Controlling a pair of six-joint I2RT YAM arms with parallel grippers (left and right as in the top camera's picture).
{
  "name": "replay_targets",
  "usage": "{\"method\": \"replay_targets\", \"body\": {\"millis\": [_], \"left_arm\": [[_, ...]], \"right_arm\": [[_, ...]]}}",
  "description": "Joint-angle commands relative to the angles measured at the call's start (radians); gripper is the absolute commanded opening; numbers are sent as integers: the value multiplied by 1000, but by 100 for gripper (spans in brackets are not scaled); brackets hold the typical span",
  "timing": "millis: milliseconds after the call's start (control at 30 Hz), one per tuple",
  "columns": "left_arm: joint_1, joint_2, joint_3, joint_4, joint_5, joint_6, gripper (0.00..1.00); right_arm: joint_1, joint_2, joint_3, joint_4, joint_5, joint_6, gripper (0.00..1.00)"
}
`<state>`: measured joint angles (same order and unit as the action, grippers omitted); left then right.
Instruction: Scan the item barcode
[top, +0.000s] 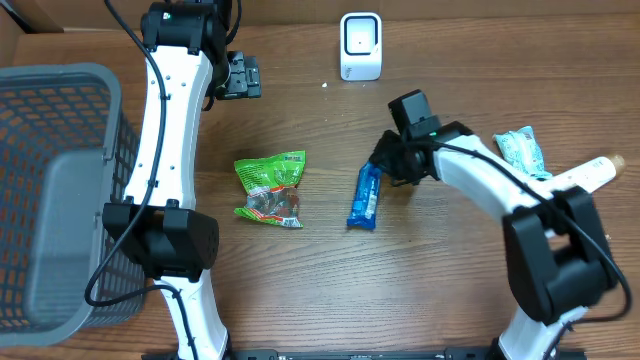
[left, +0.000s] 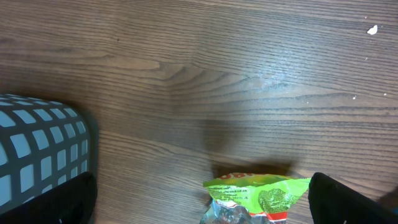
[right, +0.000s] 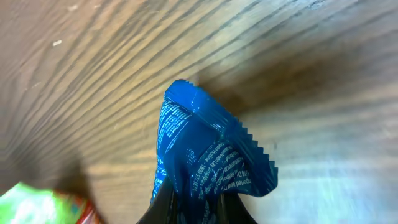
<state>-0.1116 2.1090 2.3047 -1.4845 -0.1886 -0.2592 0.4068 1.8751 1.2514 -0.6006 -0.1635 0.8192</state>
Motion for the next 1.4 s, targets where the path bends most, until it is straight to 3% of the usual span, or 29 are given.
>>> {"method": "replay_targets", "body": {"millis": [0,267,667,833,967,1133,1167,1200,1267,1300,1367], "left_arm": [[-6,-16,21,1,-8,1,100],[-6,-16,21,1,-9,1,100],[-6,-16,21,1,-9,1,100],[-6,-16,21,1,-9,1,100],[-6,-16,21,1,-9,1,100],[-7,-16,21,1,-9,1,100],[-6,-16,21,1,-9,1,100],[-6,-16,21,1,-9,1,99],[-6,-16,21,1,-9,1,100],[-6,-16,21,1,-9,1,100],[-6,-16,21,1,-9,1,100]], "right_arm": [[11,-109,14,-15,-6,-23,4],[11,-236,42,-11,-93,230,4],[13,-251,39,-42,55,302,4],[13,-224,1,-94,110,477,4],[13,-182,-18,-177,158,725,4],[13,-153,-21,-137,163,762,4],[13,-153,-21,-119,162,705,11],[13,-153,-21,-99,162,620,26],[13,-153,-21,-56,162,439,68],[11,-153,-21,-38,162,339,80],[8,-153,-19,-2,151,85,91]]}}
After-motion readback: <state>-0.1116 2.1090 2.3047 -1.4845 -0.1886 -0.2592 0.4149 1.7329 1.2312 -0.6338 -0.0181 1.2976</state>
